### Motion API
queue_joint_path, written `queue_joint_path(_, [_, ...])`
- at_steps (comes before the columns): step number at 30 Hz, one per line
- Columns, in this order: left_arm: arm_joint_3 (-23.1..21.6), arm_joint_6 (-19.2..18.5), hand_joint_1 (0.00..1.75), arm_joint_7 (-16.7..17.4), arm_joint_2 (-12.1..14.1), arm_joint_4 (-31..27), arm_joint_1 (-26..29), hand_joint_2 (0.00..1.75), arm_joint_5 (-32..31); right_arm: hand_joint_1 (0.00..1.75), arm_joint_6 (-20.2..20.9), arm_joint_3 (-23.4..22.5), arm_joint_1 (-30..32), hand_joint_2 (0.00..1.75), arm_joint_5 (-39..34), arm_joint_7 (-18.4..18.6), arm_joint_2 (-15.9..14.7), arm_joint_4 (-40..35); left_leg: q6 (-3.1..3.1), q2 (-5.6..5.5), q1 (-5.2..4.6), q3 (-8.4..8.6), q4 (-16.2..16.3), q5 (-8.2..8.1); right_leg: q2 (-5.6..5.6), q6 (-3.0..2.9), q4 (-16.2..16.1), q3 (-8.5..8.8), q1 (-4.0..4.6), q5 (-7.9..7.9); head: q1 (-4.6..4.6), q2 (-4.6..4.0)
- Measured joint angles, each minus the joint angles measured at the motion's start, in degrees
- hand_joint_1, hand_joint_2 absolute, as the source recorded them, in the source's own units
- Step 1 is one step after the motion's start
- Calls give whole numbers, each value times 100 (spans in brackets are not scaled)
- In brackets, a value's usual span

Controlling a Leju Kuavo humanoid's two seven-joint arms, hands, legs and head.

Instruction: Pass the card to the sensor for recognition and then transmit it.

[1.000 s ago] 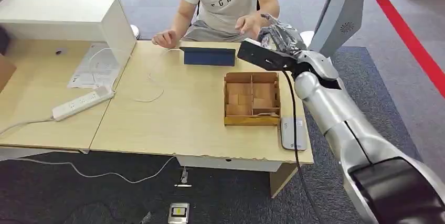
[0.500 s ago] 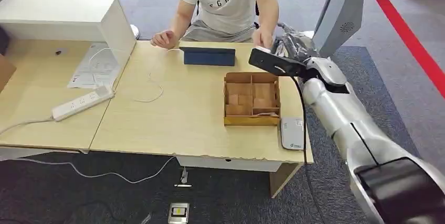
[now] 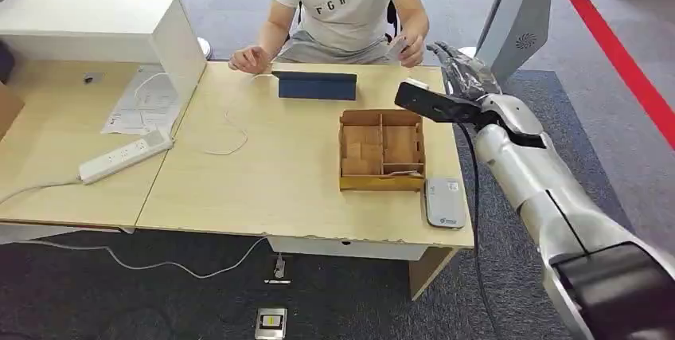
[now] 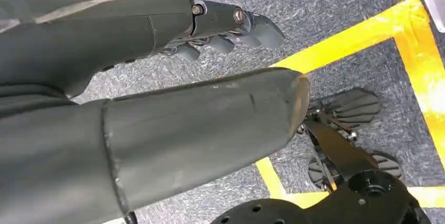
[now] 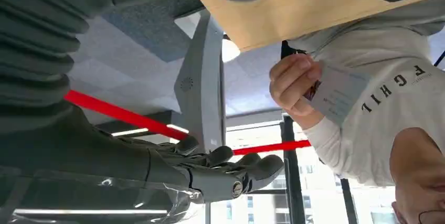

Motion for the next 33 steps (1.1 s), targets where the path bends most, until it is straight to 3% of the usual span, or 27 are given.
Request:
queue_joint_path(6, [0,2,0,-24,59,0,85,0,59,0,201,-94,38,0,-400,-186,-61,20,0,-1,0,0,0,0,0,0,-2,0,0,0,-4,0])
queue_joint_path(11, [0,15,0,16,105,0,127,0,190,0,631,-356,182,0,-841,-520,-168,-50,0,0,0,0,0,0,0,0,-3,1,0,0,-2,0])
queue_joint_path(16, [0,66,0,92,162,2,144,0,326,0,1028,-558,541,0,-1097,-474,-352,-392,0,-2,1,2,0,0,0,0,-4,2,1,0,-2,0])
queue_joint_path(17, [0,77,0,114,169,0,146,0,358,0,1104,-606,655,175,-1180,-415,-407,-534,0,-3,1,3,1,0,-1,0,-5,1,1,0,-2,0])
queue_joint_path(23, [15,212,0,223,201,0,163,0,557,0,1436,-874,1388,175,-1918,99,-834,-1434,1,-3,0,3,1,-1,-1,0,-7,4,0,0,-2,0])
queue_joint_path(33, [39,308,0,238,210,0,168,0,594,0,1569,-1281,2507,175,-2511,641,-1460,-3030,2,-4,0,3,0,-3,0,0,-9,5,1,0,-2,0])
